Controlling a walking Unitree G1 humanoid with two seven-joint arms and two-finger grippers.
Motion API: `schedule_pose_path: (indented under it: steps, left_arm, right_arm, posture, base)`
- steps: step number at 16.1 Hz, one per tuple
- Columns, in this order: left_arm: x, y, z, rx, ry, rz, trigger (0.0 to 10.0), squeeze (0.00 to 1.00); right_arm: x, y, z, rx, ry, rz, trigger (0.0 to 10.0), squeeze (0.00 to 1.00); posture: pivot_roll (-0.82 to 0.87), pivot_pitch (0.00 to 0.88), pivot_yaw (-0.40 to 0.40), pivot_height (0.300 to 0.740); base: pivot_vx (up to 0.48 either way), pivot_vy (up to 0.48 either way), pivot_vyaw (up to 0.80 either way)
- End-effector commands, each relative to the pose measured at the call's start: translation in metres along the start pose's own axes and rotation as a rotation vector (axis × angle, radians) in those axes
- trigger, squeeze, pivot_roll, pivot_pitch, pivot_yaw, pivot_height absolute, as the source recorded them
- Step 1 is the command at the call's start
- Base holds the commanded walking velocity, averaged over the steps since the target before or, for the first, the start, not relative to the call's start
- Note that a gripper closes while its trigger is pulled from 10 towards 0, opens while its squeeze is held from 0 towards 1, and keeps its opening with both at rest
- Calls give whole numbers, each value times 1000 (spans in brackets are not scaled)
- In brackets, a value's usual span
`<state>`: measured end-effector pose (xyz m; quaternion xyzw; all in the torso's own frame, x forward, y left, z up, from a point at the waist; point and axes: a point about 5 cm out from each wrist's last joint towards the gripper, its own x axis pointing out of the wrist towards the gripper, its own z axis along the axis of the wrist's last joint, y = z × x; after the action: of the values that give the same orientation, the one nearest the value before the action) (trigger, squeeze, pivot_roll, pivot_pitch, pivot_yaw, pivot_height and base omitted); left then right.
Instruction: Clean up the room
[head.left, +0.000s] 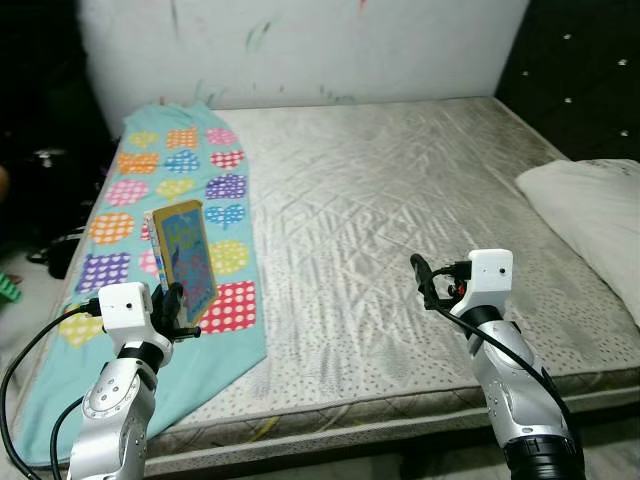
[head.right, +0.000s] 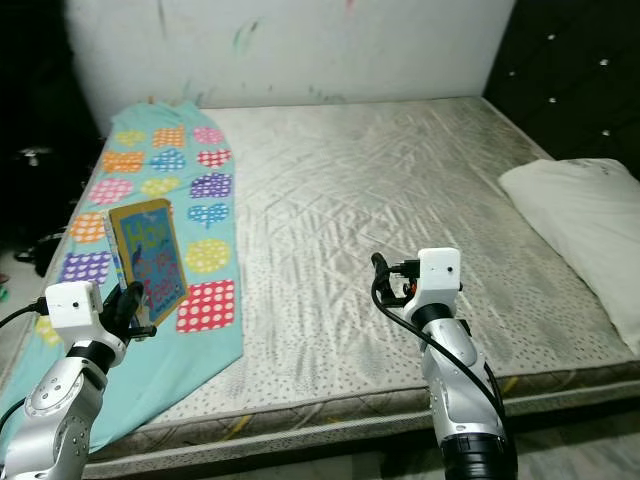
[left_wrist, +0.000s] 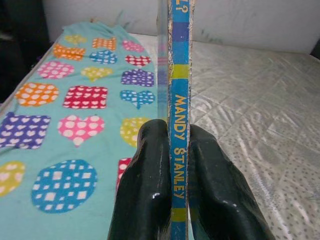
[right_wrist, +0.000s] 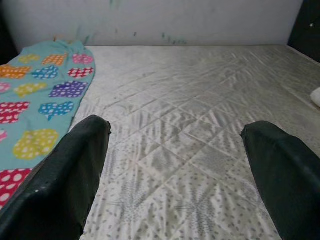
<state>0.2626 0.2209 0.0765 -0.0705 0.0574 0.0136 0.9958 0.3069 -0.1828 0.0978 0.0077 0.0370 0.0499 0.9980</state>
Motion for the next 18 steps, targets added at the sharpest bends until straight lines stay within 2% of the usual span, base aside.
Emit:
schedule_pose_path:
  steps: [1,8,15,18]
  left_arm:
    - [3,2,7,1,-27,2,10000,0]
    - [4,2,7,2,-22,0,10000,0]
    - [5,-3,7,13,-32,-24,10000,0]
    - [6,-3,7,9,-31,-24,10000,0]
  right_arm:
    - [3,1,4,-6,-8,3,10000,0]
    - [6,-1,6,-8,-15,-6,10000,0]
    - [7,-2,5,-19,-13,-7,10000,0]
    - [7,-2,5,-23,-10,-3,10000,0]
  posture:
    - [-58,0,24,740]
    - [-57,0,25,740]
    - [-59,0,25,740]
    - [-60,0,22,740]
  base:
    - [0,262,0]
    - [0,344,0]
    - [0,0,0]
    - [0,-280,0]
